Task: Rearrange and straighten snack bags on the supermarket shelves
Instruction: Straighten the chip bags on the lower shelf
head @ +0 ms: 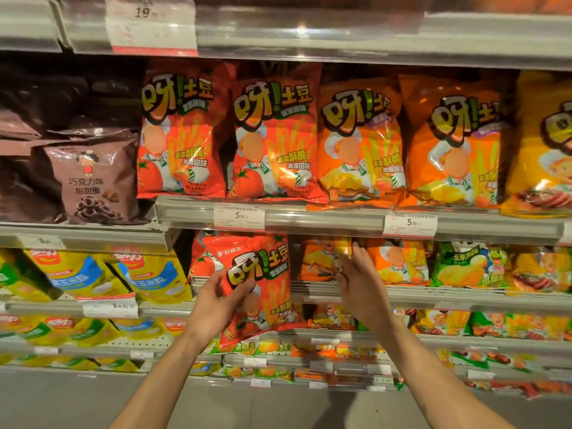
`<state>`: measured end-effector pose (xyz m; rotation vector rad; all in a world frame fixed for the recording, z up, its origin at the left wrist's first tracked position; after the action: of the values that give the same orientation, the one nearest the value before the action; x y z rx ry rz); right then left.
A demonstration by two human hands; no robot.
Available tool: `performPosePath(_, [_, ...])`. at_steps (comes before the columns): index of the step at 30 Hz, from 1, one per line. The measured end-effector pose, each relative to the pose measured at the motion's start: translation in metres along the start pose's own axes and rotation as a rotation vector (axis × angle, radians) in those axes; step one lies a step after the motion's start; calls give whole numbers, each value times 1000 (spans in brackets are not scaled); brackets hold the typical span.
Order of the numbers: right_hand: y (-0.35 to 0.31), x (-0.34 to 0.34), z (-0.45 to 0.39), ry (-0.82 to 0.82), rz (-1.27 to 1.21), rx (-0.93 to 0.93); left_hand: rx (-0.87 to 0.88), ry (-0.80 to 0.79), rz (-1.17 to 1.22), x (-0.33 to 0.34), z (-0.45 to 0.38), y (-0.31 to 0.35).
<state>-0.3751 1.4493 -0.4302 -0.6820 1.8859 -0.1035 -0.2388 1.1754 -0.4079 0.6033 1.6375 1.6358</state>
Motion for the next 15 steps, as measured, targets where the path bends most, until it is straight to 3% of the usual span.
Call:
performPosePath(2, [-13, 4, 2, 43, 44, -118, -5, 2, 0, 0, 0, -1])
performPosePath(4, [-24, 12, 8, -15, 115, -225, -16, -8, 3, 1, 0, -2])
performPosePath(8, [-15, 17, 15, -107, 164, -206, -26, -34, 28, 1, -2, -3])
performPosePath(12, [-21, 0, 14, 91, 127, -286, -15, -44, 22, -1, -4, -6])
performPosePath(15, [-31, -4, 14, 25, -63, -109, -25, -31, 34, 1, -3, -8])
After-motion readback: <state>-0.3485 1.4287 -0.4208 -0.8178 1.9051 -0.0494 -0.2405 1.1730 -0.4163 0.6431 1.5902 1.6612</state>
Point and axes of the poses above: each hand's wrist, its own z-axis away from the middle knuckle, its own x-axis out of the palm, y = z × x, the point moved 2 cm from there along -z, towards the middle knuckle, and after that the axes turned 14 degrees about y, right-handed, at the moved point
